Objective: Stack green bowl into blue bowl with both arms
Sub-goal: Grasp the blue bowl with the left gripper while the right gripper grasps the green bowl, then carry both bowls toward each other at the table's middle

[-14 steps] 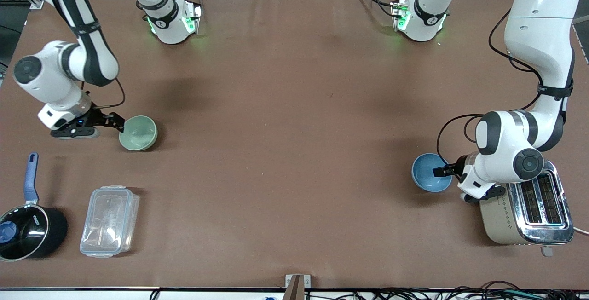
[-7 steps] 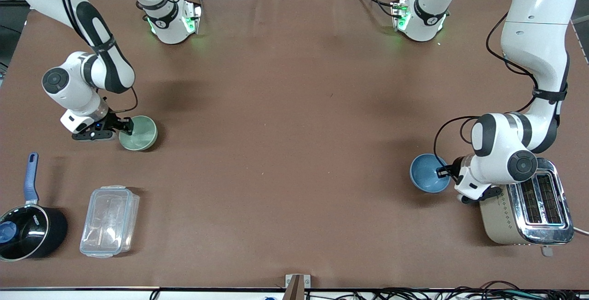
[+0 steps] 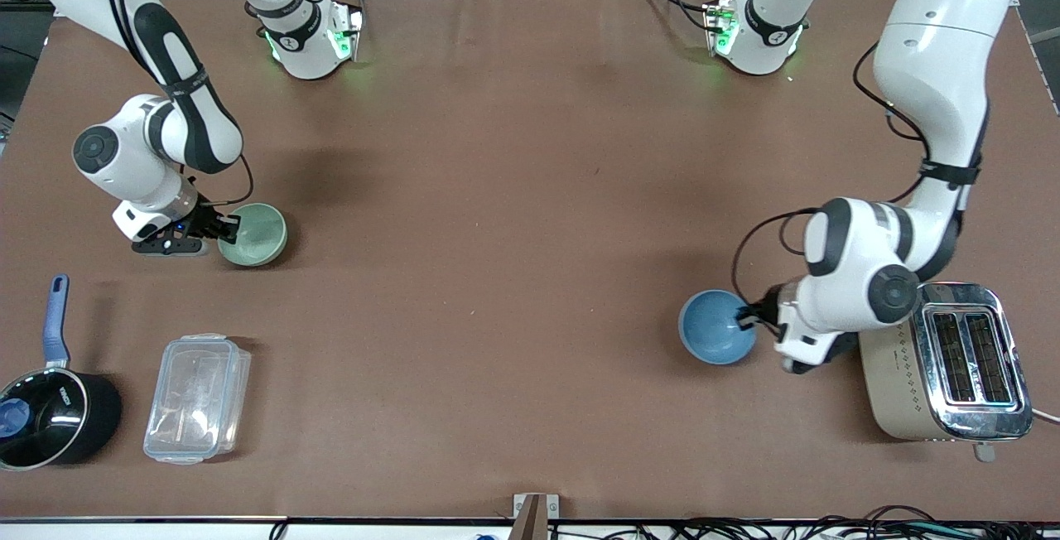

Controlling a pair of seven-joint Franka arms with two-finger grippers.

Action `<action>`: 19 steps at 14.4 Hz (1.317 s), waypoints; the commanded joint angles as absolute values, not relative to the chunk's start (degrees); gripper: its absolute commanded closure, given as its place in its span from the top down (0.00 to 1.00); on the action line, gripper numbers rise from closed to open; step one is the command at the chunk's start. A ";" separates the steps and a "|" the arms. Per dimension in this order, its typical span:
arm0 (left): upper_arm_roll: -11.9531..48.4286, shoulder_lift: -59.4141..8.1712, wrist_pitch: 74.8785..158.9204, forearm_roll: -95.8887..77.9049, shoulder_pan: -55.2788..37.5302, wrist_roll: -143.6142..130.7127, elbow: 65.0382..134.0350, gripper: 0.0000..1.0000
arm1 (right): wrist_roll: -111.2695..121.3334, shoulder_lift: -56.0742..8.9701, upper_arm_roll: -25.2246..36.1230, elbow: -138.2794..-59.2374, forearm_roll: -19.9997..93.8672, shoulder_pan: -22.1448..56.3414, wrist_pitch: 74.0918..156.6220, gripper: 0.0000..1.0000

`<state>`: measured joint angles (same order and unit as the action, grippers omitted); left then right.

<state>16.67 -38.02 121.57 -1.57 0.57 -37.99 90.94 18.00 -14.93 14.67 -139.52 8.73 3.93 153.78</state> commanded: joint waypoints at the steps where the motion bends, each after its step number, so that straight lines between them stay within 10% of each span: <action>1: 22.57 -38.67 121.55 -2.11 -2.18 -47.59 89.74 0.00 | 18.37 -13.11 14.24 -137.13 10.28 4.31 147.51 0.00; 9: 22.41 -43.24 132.25 -2.02 -20.81 -64.32 89.03 0.02 | 11.45 -10.11 13.37 -110.42 10.81 6.84 109.63 0.00; 14: 22.24 -44.74 137.02 -1.85 -26.10 -68.20 89.03 0.09 | -4.55 -10.37 3.36 -107.14 13.96 7.64 109.77 0.00; 16: 22.24 -44.65 137.02 -1.93 -26.72 -68.38 89.03 0.43 | -10.69 -11.24 -0.77 -107.23 14.68 8.52 113.88 0.00; 17: 22.24 -44.56 137.02 -1.76 -26.63 -68.29 89.03 0.98 | -14.03 -12.47 -2.62 -107.23 14.68 9.05 115.30 0.00; 19: 21.62 -43.51 136.50 -1.67 -26.02 -68.29 87.38 1.00 | -18.70 -14.49 -5.61 -107.31 14.68 10.54 117.93 0.00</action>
<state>22.61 -44.57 137.15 -1.57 -26.22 -67.86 89.32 -14.46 -11.81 -3.25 -108.26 13.55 9.73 115.89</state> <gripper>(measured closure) 0.683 0.947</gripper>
